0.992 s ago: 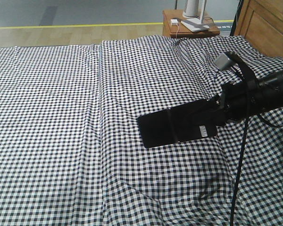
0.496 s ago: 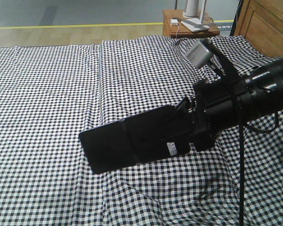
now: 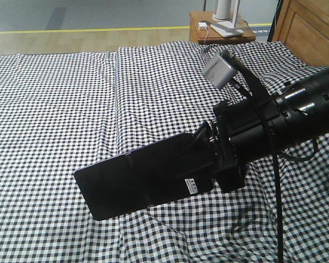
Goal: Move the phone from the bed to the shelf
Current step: 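Lift the black phone off the sheet with the right gripper, then drive away from the bed holding the phone in the right gripper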
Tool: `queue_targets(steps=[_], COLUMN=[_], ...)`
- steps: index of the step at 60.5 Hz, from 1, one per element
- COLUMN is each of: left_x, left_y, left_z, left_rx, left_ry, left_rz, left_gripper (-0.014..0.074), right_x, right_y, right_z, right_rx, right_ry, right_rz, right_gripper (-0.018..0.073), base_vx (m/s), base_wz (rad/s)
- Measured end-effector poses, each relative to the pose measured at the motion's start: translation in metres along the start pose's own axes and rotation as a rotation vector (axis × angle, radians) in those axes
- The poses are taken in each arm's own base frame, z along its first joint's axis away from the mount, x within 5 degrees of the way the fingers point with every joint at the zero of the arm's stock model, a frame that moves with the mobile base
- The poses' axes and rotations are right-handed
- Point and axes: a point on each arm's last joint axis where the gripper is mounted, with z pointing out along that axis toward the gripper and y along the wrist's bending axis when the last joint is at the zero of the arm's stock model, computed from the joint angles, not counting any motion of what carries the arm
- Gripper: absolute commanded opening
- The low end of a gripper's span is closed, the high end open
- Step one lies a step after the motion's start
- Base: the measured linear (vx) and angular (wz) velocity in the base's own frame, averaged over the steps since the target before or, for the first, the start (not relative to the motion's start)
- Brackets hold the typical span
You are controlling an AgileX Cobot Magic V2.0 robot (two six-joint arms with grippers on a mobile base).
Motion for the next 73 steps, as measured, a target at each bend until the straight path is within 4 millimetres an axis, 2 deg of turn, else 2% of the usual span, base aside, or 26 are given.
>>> queue_targets(steps=[73], left_x=[0.0], left_y=[0.0], left_z=[0.0], left_rx=[0.0], left_ry=[0.0], left_rz=[0.0], left_gripper=[0.0001], right_x=[0.0002], right_y=[0.0], right_z=[0.0002], right_rx=[-0.001], right_ry=[0.0], right_rz=[0.004], right_gripper=[-0.0001], base_vx=[-0.01], base_wz=[0.03])
